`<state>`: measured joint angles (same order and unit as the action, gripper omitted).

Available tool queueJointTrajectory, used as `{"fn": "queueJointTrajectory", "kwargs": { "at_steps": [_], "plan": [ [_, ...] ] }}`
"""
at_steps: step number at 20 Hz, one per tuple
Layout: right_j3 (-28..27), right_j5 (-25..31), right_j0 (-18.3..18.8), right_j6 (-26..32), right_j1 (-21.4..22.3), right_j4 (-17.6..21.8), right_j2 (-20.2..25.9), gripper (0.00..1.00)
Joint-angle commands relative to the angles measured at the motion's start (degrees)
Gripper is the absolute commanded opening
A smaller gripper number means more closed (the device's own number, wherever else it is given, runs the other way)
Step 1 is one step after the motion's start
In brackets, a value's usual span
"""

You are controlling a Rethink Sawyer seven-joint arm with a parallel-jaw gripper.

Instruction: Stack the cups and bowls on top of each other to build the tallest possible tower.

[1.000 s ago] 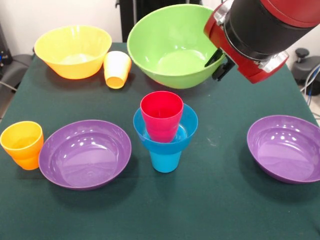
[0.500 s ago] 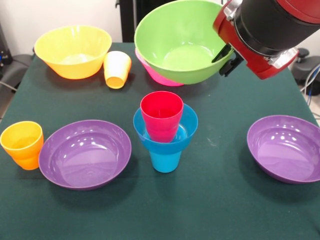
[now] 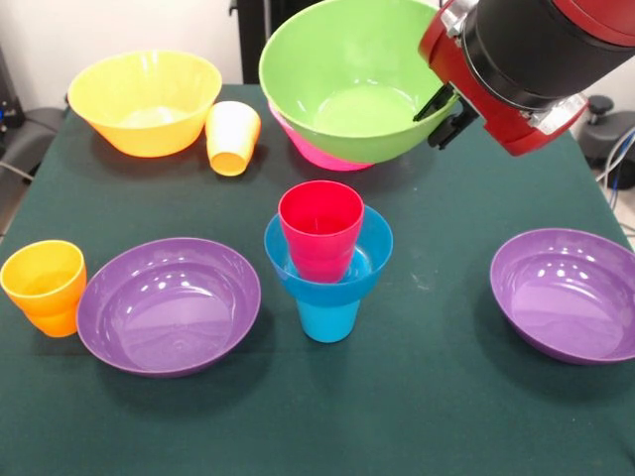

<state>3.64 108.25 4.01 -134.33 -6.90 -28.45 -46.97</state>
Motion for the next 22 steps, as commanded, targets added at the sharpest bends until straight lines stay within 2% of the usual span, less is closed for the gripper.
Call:
{"fn": "queueJointTrajectory", "kwargs": {
  "at_steps": [1, 10, 13, 22],
  "plan": [
    [-1.82, -1.50, 1.85, 16.75, -1.48, -2.03, -2.51, 0.00],
    [-4.31, -4.23, 4.27, 17.29, -3.28, -8.78, -10.42, 0.00],
    [-3.42, -5.17, 3.34, 17.29, -2.71, -7.68, -9.59, 0.00],
    [-3.68, -6.99, 3.70, 17.36, -2.97, -9.50, -12.22, 0.00]
  ]
}}
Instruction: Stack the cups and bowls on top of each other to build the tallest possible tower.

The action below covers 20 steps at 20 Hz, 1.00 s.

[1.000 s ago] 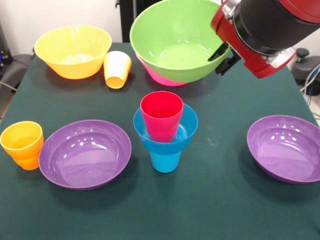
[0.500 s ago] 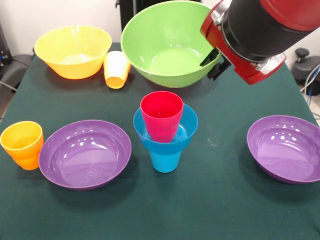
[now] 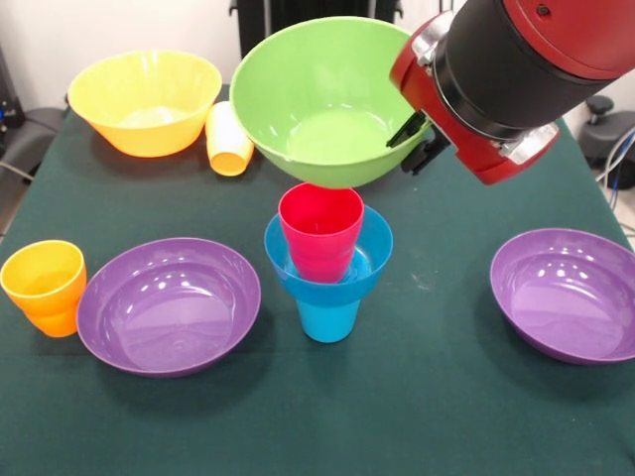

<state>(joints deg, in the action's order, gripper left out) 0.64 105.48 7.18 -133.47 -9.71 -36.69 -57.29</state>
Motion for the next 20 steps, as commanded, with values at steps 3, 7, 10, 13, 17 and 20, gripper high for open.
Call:
{"fn": "queueJointTrajectory", "kwargs": {
  "at_steps": [3, 7, 10, 13, 17, 20],
  "plan": [
    [-0.54, -4.99, 0.54, 16.67, -0.14, -1.44, -2.48, 0.00],
    [-0.26, -6.13, 0.43, 16.53, -0.07, -1.26, -2.89, 0.00],
    [-0.24, -6.69, 0.49, 16.18, -0.16, -1.60, -3.31, 0.00],
    [-0.55, -7.35, 0.85, 15.91, -0.41, -2.47, -4.37, 0.00],
    [-0.23, -8.62, 0.75, 16.22, -0.33, -1.89, -4.22, 0.00],
    [0.52, -9.43, 0.24, 16.16, -0.08, -0.86, -3.09, 0.00]
  ]
}}
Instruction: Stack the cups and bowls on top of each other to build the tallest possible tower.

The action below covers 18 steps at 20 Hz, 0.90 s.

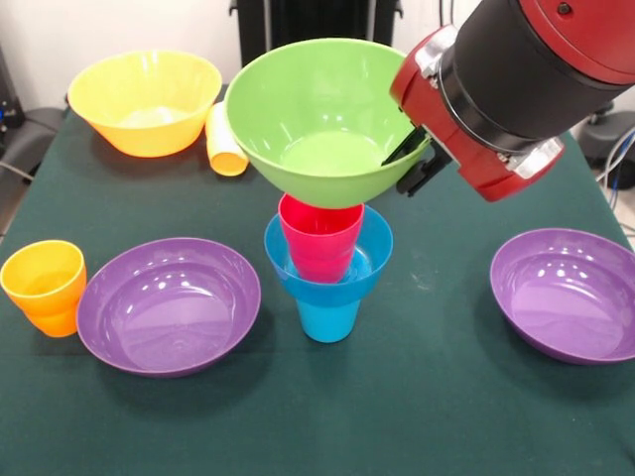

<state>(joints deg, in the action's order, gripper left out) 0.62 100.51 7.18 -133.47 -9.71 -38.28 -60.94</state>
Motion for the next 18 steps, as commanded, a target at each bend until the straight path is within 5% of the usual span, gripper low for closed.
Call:
{"fn": "queueJointTrajectory", "kwargs": {
  "at_steps": [1, 18],
  "plan": [
    [0.85, -4.78, -0.09, 16.10, 0.08, 1.17, 1.10, 0.00],
    [1.96, -6.48, -0.74, 15.66, 0.55, 1.84, 2.40, 0.00]
  ]
}}
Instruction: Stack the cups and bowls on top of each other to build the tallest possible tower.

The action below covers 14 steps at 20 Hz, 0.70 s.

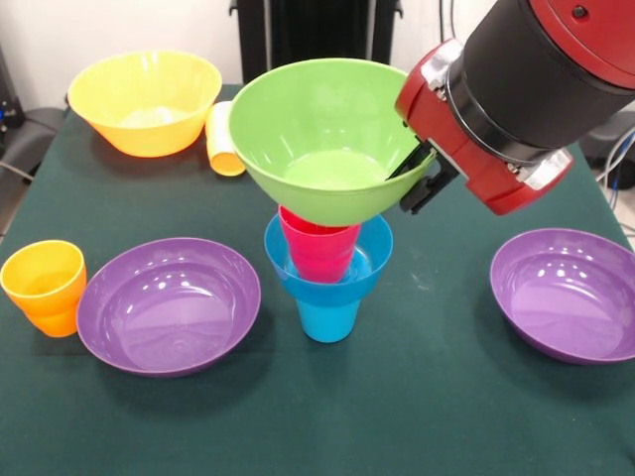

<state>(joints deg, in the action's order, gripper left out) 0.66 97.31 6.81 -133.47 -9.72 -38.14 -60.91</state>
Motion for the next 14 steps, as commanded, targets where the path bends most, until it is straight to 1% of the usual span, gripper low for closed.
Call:
{"fn": "queueJointTrajectory", "kwargs": {
  "at_steps": [1, 8, 14],
  "plan": [
    [1.87, -3.65, -0.30, 15.70, 0.50, 1.68, 2.37, 0.00],
    [1.55, -4.19, -0.02, 16.63, 0.38, 1.44, 2.04, 0.00],
    [3.72, -4.45, -1.51, 16.77, 1.36, 4.14, 4.64, 0.00]
  ]
}}
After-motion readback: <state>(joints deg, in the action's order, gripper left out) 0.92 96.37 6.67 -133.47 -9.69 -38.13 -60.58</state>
